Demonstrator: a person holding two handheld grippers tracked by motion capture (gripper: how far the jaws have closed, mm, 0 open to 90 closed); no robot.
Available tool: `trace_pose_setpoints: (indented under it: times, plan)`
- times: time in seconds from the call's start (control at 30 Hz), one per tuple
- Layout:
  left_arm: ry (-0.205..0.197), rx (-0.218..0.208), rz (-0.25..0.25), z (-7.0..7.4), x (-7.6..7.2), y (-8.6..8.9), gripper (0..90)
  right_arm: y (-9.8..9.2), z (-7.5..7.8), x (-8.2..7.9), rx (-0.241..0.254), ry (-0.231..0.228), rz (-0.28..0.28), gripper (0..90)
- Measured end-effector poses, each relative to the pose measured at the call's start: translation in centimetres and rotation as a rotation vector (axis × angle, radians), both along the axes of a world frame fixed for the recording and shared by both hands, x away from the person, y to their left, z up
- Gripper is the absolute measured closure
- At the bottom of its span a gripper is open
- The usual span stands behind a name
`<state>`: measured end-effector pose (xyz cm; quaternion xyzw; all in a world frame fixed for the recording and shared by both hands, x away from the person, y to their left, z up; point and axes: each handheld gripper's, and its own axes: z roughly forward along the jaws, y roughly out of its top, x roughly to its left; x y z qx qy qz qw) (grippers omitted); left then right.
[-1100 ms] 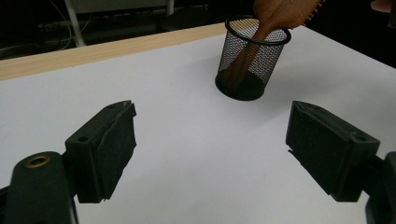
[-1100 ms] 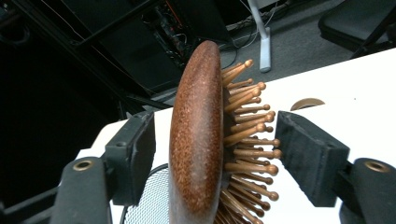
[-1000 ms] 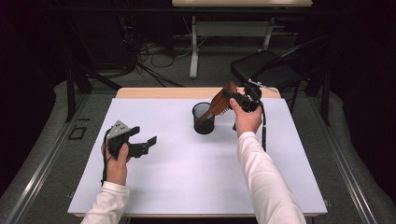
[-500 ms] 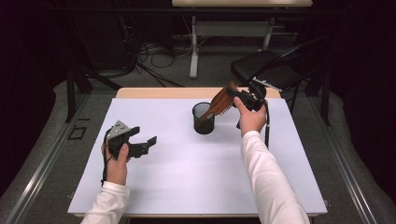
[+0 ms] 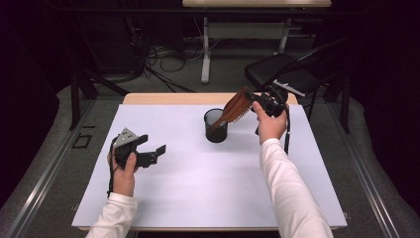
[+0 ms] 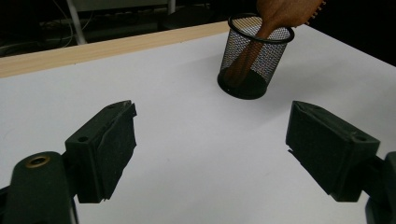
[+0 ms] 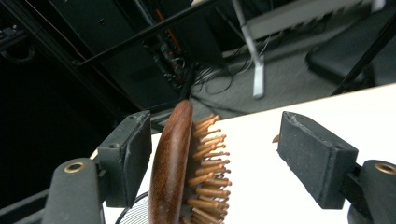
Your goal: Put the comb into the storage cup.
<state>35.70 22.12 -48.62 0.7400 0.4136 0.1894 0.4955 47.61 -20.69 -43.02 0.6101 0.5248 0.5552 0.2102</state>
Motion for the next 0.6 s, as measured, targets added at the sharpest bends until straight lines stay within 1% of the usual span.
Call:
trace_pose_setpoints:
  times: [0.07,0.17,0.2,0.23,0.37,0.4,0.5,0.57,0.6]
  plan:
    - [0.000,0.000,-0.001,0.0,0.0,0.0,16.1,0.0,0.1,0.0,0.011,-0.018,0.001,23.5]
    - [-0.001,0.000,-0.002,0.0,0.0,0.1,16.1,-0.1,0.5,-0.2,-0.018,-0.031,-0.005,20.5]
    - [-0.001,0.000,-0.001,0.0,0.0,0.1,16.1,-0.2,0.5,-0.2,-0.015,-0.038,-0.014,18.5]
    - [-0.002,0.000,-0.001,0.0,0.0,0.1,16.1,-0.2,0.6,-0.2,-0.018,-0.035,-0.016,16.7]
    - [-0.001,-0.001,0.001,0.0,0.0,0.1,16.1,-0.6,1.0,-0.4,-0.036,-0.042,-0.035,14.5]
    - [-0.001,0.000,0.001,0.0,0.0,0.1,16.1,-0.7,1.0,-0.4,-0.038,-0.052,-0.039,14.3]
    - [-0.002,0.000,0.000,0.0,0.0,0.1,16.1,-1.0,1.2,-0.5,-0.039,-0.038,-0.036,13.0]
    - [-0.001,0.001,0.000,0.0,0.0,0.1,16.1,-1.2,1.3,-0.4,-0.044,-0.030,-0.030,7.5]
    - [-0.001,0.001,-0.001,0.0,0.0,0.1,16.1,-1.3,1.3,-0.4,-0.054,-0.020,-0.024,4.7]
